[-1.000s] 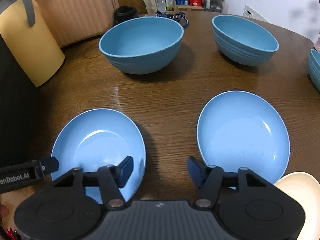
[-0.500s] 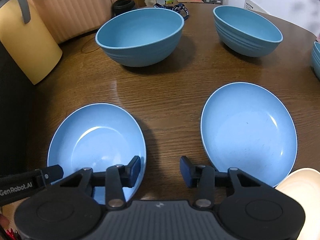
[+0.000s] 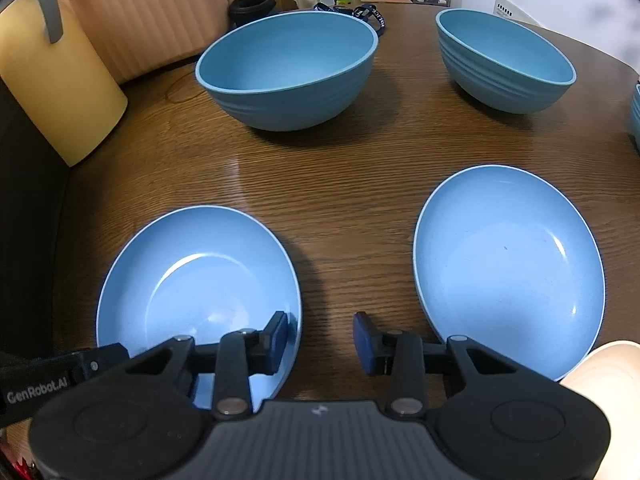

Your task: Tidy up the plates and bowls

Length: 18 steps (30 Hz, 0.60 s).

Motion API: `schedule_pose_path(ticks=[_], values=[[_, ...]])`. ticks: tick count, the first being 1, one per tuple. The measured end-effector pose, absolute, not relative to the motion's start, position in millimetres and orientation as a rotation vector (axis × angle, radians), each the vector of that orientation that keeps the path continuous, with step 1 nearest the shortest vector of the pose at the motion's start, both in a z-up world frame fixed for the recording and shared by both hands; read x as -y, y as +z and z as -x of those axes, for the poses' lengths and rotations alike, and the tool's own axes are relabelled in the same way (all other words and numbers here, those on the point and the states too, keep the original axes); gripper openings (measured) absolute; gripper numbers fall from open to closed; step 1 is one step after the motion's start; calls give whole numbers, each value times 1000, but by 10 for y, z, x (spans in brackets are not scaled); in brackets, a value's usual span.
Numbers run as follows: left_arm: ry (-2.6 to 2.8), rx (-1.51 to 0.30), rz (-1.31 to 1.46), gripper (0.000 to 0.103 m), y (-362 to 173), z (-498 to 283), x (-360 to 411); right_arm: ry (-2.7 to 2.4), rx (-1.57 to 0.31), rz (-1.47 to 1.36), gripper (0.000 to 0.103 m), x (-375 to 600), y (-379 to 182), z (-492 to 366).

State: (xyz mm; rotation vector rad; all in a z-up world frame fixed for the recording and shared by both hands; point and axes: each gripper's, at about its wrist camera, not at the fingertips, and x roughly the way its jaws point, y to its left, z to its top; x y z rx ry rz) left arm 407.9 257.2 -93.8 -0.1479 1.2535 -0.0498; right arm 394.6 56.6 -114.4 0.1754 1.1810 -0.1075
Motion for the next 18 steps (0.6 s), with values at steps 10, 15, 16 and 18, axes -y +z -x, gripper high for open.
schedule_pose_path(ticks=[10,15,16,18], values=[[-64,-1259,161,20,-994,-4140,-2550,-65,-1178,-192,18,-593,-1155,-3964],[-81,-1252,163,14,-998,-4143,-2533,-52,-1175,-211,11,-585,-1158,-3952],[-84,-1252,164,12,-1002,-4142,-2530,-51,-1173,-215,10,-588,-1162,-3956],[-90,-1253,164,12,-1008,-4146,-2526,-52,-1168,-211,10,-598,-1161,-3942]])
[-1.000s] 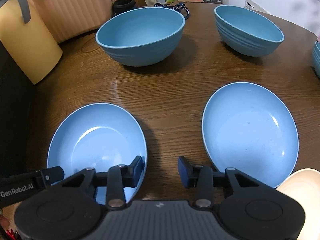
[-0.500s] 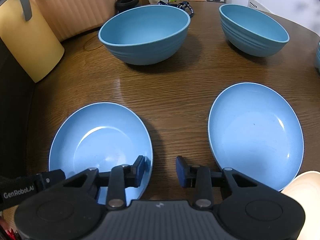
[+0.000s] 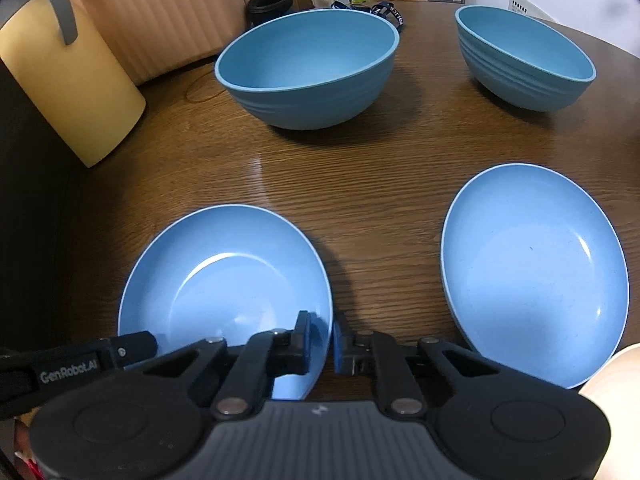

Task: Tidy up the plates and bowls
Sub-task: 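Lift the light-blue plate off the table with both grippers, then carry the light-blue plate with both grippers over the cream plate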

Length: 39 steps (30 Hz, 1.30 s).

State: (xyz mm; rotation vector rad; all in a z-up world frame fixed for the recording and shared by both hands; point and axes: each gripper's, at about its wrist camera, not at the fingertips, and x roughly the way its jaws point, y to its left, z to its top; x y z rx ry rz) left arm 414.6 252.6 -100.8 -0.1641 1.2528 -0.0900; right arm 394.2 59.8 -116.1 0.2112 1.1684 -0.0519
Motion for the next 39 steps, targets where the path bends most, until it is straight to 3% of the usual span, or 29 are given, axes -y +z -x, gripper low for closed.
schedule_pose_path(ticks=[39], values=[[-182,-1155,94,12,-713,-3853,-2450,-35,-1030,-187,9,-616,-868,-3418]])
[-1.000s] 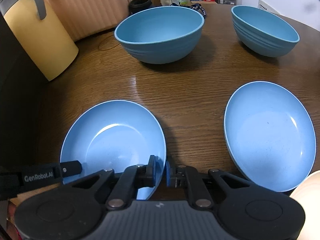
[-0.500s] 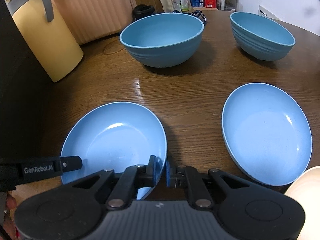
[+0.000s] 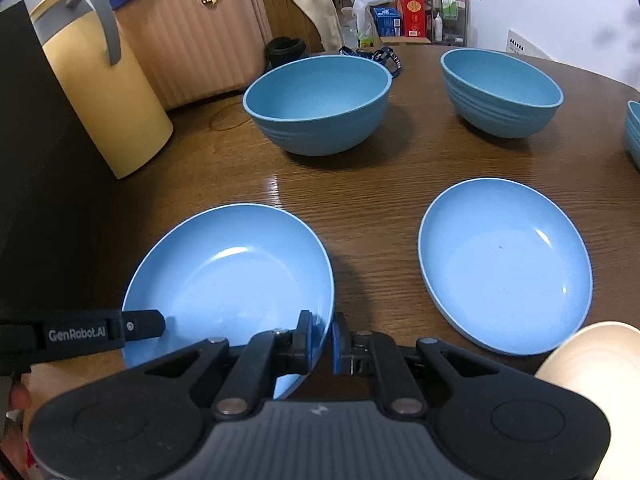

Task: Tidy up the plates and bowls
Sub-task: 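Carry the light-blue plate with both grippers over the cream plate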

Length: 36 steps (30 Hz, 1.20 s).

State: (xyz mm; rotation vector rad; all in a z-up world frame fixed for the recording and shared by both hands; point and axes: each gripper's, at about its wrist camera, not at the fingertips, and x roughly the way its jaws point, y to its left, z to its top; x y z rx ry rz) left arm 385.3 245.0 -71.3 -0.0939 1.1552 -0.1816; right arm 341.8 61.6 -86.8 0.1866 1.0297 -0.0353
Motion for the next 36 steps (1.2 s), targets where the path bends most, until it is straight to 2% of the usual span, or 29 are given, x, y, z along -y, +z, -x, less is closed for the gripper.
schedule_pose_path(ticks=[18,36], values=[[-265,-1127,57,12,-551,-3489,-2321,-74,-974,-190,9,-524,-655,-2933],[-365,-1094,-8,12,-423,-3228,-1865,-164,-926,-230,9,-159,-528,-2487]])
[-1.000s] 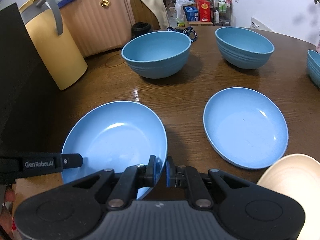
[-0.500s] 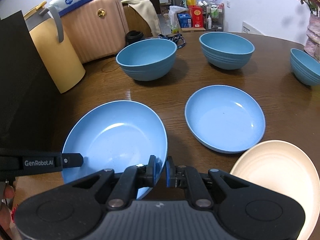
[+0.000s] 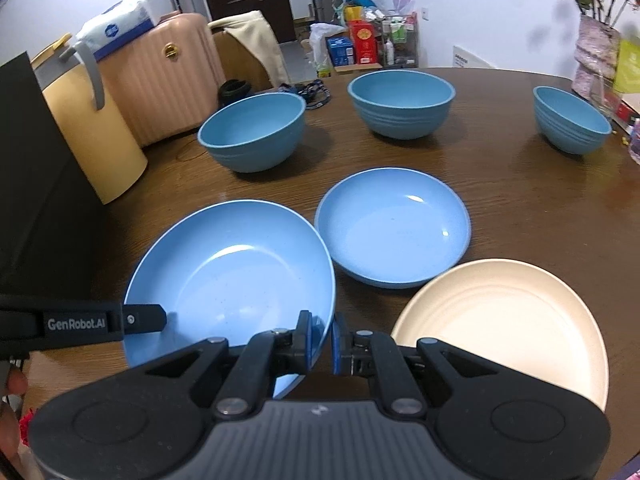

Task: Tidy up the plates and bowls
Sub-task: 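Carry the light-blue plate with both grippers over the cream plate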

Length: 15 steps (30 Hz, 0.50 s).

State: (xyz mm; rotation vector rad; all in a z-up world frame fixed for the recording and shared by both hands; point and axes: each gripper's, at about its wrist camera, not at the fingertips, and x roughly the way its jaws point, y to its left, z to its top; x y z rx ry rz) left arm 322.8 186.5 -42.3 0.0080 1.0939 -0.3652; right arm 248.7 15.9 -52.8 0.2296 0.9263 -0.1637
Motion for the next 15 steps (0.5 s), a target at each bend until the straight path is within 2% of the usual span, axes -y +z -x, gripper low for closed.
schedule_pose_path(ticks=[15], values=[[-498,-1096,-90,12,-424,-3002,-1240,-305,-899,-292,9,334,-493,-2034]])
